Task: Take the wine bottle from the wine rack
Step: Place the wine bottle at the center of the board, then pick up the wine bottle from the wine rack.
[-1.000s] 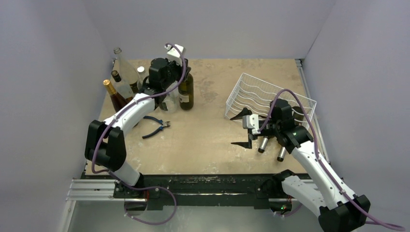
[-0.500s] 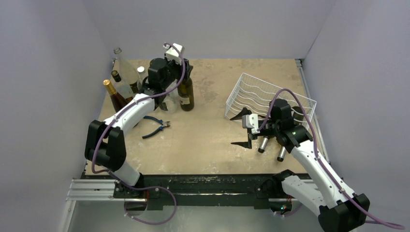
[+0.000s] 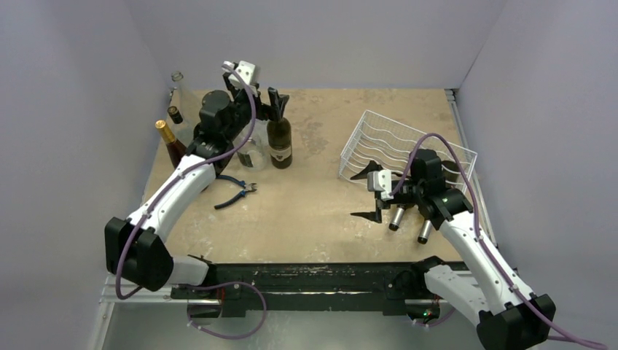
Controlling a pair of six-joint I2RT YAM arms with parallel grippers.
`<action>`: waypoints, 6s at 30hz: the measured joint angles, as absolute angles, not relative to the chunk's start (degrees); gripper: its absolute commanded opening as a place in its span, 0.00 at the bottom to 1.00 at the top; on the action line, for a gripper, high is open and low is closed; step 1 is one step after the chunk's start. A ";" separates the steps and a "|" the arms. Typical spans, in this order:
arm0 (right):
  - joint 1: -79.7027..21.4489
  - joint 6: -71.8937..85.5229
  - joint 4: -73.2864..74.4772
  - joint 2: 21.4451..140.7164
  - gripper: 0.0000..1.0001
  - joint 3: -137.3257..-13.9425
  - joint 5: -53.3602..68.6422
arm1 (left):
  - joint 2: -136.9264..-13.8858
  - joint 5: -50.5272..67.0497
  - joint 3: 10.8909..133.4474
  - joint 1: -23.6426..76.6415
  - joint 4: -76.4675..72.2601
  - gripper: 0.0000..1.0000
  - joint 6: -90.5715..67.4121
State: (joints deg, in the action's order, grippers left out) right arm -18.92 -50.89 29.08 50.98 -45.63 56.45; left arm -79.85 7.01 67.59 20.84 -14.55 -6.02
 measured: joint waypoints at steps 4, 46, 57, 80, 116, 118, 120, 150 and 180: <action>-17.67 -52.14 30.09 50.92 0.99 -45.63 56.47 | -74.78 8.10 67.59 20.69 -8.80 1.00 -7.97; 17.74 -24.03 22.11 36.82 0.99 -40.56 57.60 | -60.16 24.38 46.22 46.33 3.44 1.00 -37.56; 18.06 -14.66 16.56 36.73 0.99 -39.81 49.71 | -75.72 15.97 45.08 56.05 -13.80 1.00 -42.85; 18.06 -13.72 15.62 36.58 0.99 -39.11 48.88 | -108.73 6.17 53.45 62.43 -39.22 0.90 -58.06; 18.06 -13.96 15.62 36.21 0.99 -39.11 48.90 | -128.09 -1.93 70.11 65.82 -44.58 0.63 -70.87; 18.06 -13.96 15.64 36.21 0.99 -39.11 48.90 | -128.86 -1.72 70.72 65.82 -44.56 0.60 -71.16; 18.06 -13.96 15.62 36.21 0.99 -39.11 48.90 | -129.80 -1.43 71.24 65.82 -44.56 0.58 -71.57; 18.06 -13.98 15.64 36.23 0.99 -39.11 48.88 | -134.43 1.98 75.11 66.04 -46.09 0.24 -76.01; 18.06 -14.20 15.64 36.21 0.99 -39.11 48.49 | -132.75 0.80 68.05 66.19 -54.28 0.00 -72.12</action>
